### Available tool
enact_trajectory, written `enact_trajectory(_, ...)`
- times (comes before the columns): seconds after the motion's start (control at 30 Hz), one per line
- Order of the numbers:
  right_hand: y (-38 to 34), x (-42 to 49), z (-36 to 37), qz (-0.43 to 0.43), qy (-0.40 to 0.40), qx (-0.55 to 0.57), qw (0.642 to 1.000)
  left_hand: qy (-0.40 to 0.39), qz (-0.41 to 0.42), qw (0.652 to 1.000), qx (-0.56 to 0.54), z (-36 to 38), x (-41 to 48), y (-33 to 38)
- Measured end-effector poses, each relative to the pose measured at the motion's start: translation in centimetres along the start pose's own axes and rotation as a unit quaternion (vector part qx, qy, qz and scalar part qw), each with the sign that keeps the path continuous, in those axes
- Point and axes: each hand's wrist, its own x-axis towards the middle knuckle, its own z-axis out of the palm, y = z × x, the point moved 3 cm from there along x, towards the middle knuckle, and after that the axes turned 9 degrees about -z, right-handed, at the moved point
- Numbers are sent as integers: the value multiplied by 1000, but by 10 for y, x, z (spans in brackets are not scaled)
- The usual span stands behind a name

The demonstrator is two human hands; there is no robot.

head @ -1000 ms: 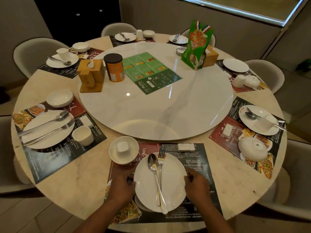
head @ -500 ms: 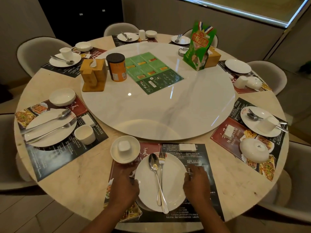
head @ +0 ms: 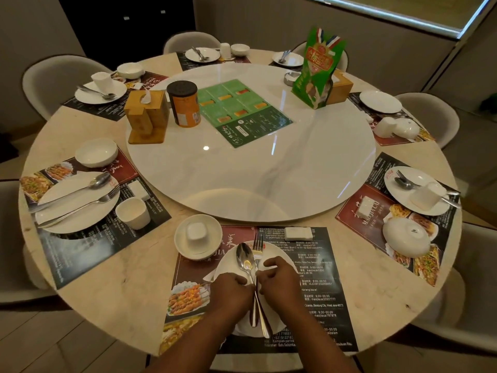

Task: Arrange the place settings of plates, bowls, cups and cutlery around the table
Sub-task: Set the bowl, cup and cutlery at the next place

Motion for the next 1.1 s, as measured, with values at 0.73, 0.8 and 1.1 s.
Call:
enact_trajectory(0.73, -3, 5, 3, -6, 23, -121, 992, 67, 67, 993, 73, -9, -9, 11)
enact_trajectory(0.8, -3, 3, 2, -12, 20, -132, 991, 76, 87, 989, 89, -11, -8, 9)
enact_trajectory(1.1, 4, -9, -9, -30, 20, -140, 990, 82, 128, 982, 113, -19, -7, 7)
